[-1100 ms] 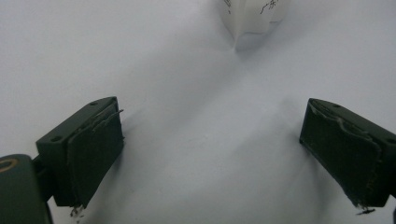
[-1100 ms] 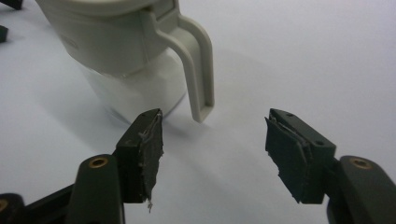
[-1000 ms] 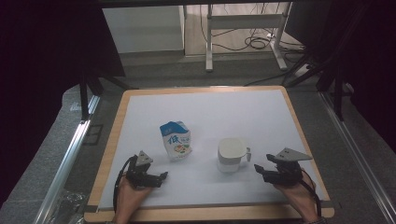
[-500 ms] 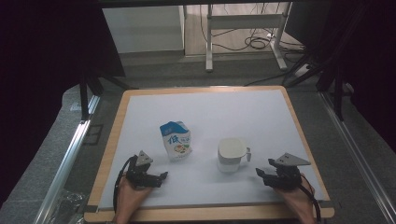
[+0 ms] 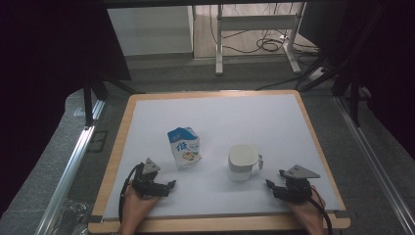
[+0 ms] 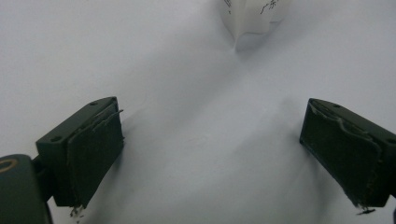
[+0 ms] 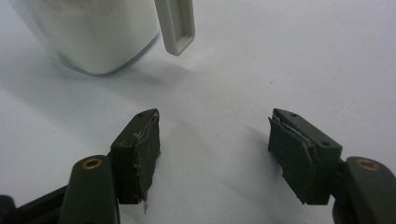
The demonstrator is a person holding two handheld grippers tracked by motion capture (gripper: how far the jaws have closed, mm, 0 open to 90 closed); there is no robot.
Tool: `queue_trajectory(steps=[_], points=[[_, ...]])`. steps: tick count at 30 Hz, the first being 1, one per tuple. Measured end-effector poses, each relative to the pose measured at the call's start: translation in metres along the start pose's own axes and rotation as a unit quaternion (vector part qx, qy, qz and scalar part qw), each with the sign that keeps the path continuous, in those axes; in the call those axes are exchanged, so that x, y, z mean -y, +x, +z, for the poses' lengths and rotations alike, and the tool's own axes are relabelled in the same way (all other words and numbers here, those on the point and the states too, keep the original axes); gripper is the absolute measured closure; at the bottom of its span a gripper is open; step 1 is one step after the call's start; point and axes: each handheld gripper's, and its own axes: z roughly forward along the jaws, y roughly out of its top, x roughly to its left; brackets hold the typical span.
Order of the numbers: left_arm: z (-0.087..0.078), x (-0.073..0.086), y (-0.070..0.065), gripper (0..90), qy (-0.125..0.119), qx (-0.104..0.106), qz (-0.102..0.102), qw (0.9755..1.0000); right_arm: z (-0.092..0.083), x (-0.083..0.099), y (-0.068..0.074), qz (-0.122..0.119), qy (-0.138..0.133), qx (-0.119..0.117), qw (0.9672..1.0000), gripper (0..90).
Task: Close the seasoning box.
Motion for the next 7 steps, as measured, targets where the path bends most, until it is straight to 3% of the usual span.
queue_trajectory(steps=[7], points=[[0.0001,0.0,0.0,5.8,0.001,-0.001,-0.001,1.0,0.0006,0.0012,0.0018,-0.002,-0.001,0.0,1.0,31.0]])
